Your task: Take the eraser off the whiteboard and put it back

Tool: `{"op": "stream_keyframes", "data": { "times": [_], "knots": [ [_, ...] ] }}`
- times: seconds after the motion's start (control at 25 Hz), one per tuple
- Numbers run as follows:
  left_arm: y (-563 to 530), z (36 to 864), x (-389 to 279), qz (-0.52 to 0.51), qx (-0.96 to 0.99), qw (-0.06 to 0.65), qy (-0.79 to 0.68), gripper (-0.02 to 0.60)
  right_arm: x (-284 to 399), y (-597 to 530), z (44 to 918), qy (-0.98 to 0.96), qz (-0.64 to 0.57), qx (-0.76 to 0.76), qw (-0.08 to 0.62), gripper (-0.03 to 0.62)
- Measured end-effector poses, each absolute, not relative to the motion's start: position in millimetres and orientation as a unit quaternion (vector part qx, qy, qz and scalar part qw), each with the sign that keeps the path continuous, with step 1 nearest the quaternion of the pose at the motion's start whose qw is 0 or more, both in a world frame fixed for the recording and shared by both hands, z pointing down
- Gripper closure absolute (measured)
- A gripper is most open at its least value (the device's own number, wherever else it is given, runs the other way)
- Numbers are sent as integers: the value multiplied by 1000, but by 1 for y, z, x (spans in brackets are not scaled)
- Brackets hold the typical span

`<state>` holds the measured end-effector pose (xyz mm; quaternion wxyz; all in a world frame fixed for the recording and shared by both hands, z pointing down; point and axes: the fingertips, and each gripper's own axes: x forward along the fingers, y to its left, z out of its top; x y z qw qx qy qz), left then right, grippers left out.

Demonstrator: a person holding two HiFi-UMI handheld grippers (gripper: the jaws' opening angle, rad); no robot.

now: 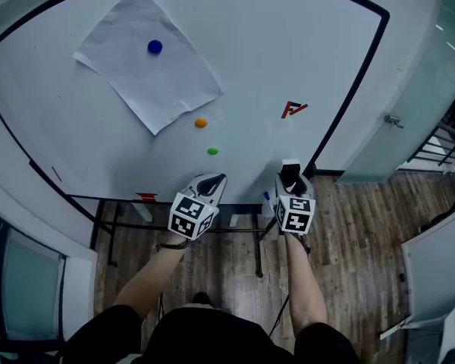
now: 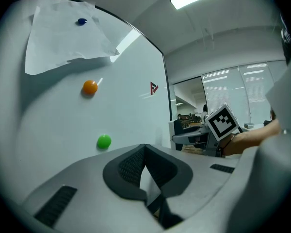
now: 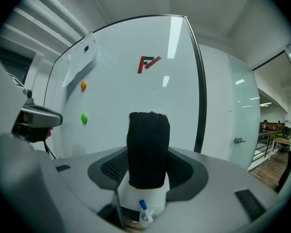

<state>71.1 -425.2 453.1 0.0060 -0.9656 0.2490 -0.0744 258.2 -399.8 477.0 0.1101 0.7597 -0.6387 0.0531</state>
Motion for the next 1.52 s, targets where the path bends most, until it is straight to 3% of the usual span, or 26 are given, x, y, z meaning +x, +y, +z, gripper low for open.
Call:
{"op": "stream_keyframes", "data": {
  "times": [1.52],
  "knots": [
    [-209,461,96,-75,-946,-3,314,561,282,-189,484,-697,48,705,123,356]
  ]
}}
